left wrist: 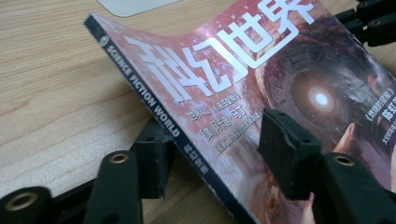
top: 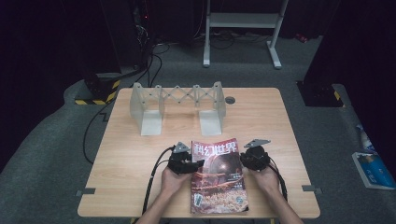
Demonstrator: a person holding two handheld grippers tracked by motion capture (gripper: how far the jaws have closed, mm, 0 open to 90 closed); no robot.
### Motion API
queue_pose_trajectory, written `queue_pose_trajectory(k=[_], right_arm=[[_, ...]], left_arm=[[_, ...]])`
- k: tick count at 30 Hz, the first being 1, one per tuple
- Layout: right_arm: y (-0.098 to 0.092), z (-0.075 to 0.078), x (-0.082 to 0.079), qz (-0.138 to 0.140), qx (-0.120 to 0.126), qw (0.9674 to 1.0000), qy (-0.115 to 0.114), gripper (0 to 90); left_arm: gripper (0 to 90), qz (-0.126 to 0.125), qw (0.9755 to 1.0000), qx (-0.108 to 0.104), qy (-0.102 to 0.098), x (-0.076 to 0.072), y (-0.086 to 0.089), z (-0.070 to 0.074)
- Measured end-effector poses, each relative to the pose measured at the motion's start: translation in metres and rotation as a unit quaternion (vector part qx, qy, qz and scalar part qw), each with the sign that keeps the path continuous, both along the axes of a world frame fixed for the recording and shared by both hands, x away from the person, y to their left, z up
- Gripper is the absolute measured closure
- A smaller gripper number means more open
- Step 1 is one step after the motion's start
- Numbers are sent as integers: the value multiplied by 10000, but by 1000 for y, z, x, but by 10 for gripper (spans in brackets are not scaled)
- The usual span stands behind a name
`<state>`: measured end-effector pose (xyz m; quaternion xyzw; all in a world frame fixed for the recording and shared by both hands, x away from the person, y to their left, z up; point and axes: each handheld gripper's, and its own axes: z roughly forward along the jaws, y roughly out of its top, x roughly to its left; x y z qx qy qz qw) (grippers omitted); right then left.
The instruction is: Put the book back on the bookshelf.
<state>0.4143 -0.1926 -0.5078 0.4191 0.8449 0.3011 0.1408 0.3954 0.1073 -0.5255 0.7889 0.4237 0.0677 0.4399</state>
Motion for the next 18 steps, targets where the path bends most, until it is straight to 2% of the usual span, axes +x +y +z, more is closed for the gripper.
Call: queue_pose_trajectory(k=[7,10,12,17,18], right_arm=[[2,0,2,85,30,10000,-10,767],[2,-1,4,150,96,9998,-2,760],[3,-1,4,154,110,9998,-2,761],[5,-2,5,208,119,9997,-33,761],[7,-2,5,225,150,9996,-25,761]], left_arm=[[356,-18,9999,-78,111,3,-3,1],[301,8,10000,48,48,2,-5,2],[264,16,10000,54,13,2,-6,2],[253,-5,9999,-146,23,3,-5,3],[252,-35,9997,-232,82,3,-6,3]])
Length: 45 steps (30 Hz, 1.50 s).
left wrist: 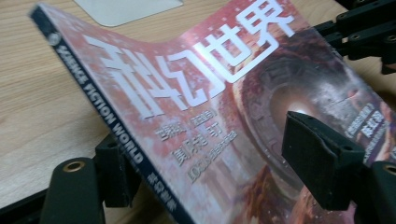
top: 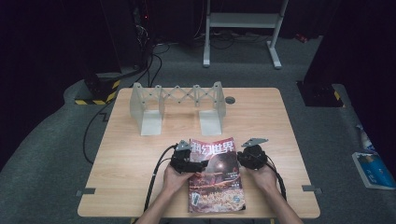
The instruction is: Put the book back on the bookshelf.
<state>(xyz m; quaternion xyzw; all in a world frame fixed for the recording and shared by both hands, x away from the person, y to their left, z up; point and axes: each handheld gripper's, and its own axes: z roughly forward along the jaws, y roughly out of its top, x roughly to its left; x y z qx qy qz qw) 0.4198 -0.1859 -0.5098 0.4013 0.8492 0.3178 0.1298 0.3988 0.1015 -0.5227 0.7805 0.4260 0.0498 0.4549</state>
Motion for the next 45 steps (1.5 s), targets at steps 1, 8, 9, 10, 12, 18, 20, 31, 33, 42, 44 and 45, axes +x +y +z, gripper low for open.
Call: queue_pose_trajectory(k=[1,8,9,10,12,18,20,31,33,42,44,45], right_arm=[[0,0,0,0,0,10000,0,761],[10,-1,1,142,44,9999,-48,762],[10,-1,1,142,44,9999,-48,762],[10,-2,2,159,52,9998,-56,763],[11,-2,2,172,71,9998,-79,770],[12,-3,0,189,121,9997,-54,785],[13,-3,0,201,116,9997,-75,789],[17,-3,-1,227,251,9994,21,802],[17,-3,0,235,251,9994,16,800],[19,-3,0,219,271,9994,22,781],[19,-3,0,206,265,9994,17,771],[19,-3,0,206,265,9994,17,771]], left_arm=[[253,0,10000,0,0,0,0,0],[261,-56,9999,47,137,1,0,-1],[262,-56,9999,47,137,1,0,-1],[262,-63,9999,83,133,0,0,-1],[268,-49,9998,148,140,0,-1,0],[303,-88,9992,293,269,4,-2,3],[312,-94,9990,317,311,6,-5,5],[446,14,9979,328,561,8,-3,7],[466,86,9974,427,567,7,-3,8],[637,262,9947,355,931,9,0,10],[666,300,9944,329,960,9,0,12],[679,300,9944,329,960,9,0,12]])
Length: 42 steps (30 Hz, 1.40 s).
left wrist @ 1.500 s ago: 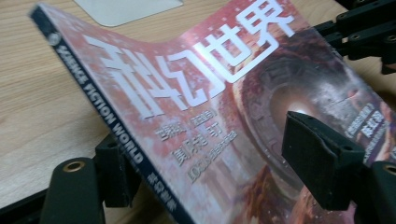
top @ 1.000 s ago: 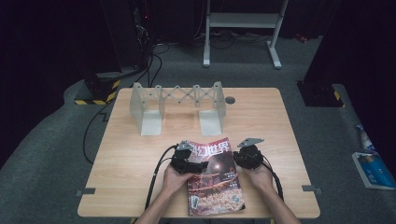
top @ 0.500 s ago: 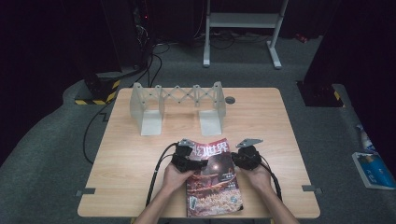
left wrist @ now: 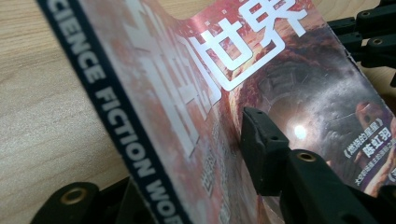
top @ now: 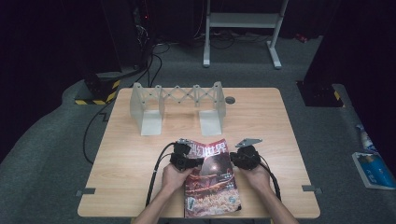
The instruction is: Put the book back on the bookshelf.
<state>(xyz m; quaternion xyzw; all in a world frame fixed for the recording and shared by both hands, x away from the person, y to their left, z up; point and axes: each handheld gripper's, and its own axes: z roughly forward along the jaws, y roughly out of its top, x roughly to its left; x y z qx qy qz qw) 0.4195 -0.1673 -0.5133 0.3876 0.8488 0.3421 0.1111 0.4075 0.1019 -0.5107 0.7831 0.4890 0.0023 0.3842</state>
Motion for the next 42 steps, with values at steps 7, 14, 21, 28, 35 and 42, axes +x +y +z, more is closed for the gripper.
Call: queue_pose_trajectory(k=[7,14,21,28,35,42], right_arm=[[-4,0,1,-63,115,9999,108,665],[-17,1,-3,-320,287,9991,-3,605],[-42,-2,-15,-754,411,9957,-358,531],[-59,-8,-27,-1033,469,9922,-521,476],[-67,-10,-31,-1113,342,9913,-620,487],[-79,-13,-30,-1276,303,9892,-660,487]], left_arm=[[767,94,9996,-249,120,0,4,6],[797,66,9981,-604,-45,-8,8,18],[825,1,9956,-872,-350,-17,11,31],[839,-238,9929,-857,-796,-26,-1,53],[839,-473,9900,-841,-1026,-31,-6,68],[839,-542,9875,-865,-1202,-34,-4,78]])
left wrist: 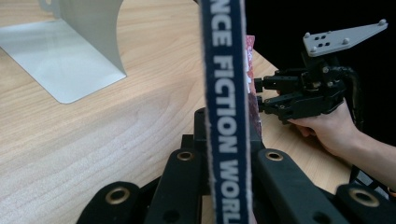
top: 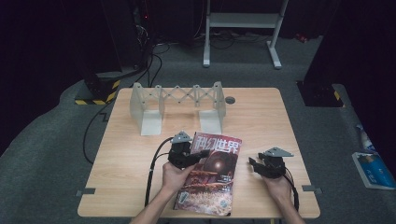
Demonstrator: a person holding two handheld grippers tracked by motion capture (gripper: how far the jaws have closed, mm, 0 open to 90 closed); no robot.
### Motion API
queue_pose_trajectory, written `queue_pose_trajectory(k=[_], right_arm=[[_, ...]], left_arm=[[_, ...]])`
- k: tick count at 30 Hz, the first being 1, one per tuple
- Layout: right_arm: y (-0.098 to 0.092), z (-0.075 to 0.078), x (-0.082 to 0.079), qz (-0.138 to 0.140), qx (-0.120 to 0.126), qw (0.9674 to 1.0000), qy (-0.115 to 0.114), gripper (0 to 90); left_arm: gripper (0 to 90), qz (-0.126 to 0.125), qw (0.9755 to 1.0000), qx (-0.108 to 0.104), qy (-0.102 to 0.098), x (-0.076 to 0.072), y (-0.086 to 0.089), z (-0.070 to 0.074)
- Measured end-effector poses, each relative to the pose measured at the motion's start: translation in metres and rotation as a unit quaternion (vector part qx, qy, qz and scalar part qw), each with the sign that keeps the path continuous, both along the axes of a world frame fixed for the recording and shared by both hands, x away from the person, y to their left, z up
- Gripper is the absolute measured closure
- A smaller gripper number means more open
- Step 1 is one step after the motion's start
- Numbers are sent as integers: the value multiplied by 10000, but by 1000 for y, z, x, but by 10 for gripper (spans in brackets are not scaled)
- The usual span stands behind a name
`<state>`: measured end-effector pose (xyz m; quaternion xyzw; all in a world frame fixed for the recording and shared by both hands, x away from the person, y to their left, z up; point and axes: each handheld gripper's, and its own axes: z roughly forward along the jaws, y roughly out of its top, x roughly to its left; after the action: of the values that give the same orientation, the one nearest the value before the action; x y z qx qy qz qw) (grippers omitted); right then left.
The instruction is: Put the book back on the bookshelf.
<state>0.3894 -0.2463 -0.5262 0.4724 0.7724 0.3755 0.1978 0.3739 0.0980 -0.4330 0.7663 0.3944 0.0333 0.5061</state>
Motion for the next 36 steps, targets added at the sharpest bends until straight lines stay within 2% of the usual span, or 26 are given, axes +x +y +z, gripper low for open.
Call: queue_pose_trajectory(k=[3,6,10,18,26,36], right_arm=[[-2,-2,-1,-27,-35,10000,-87,477],[-1,-6,-3,29,-209,9992,-342,461],[0,-7,-3,38,-184,9990,-401,444],[0,-8,-3,47,-171,9990,-418,434],[1,-8,-4,38,-162,9990,-413,430],[1,-8,-4,37,-173,9989,-426,429]], left_arm=[[839,-27,10000,-26,-31,0,1,4],[839,-61,9999,-19,-100,0,2,10],[839,-107,9998,-1,-160,0,3,22],[838,-144,9992,195,-316,1,8,44],[837,-124,9969,548,-544,3,16,73],[837,-81,9953,767,-591,10,23,85]])
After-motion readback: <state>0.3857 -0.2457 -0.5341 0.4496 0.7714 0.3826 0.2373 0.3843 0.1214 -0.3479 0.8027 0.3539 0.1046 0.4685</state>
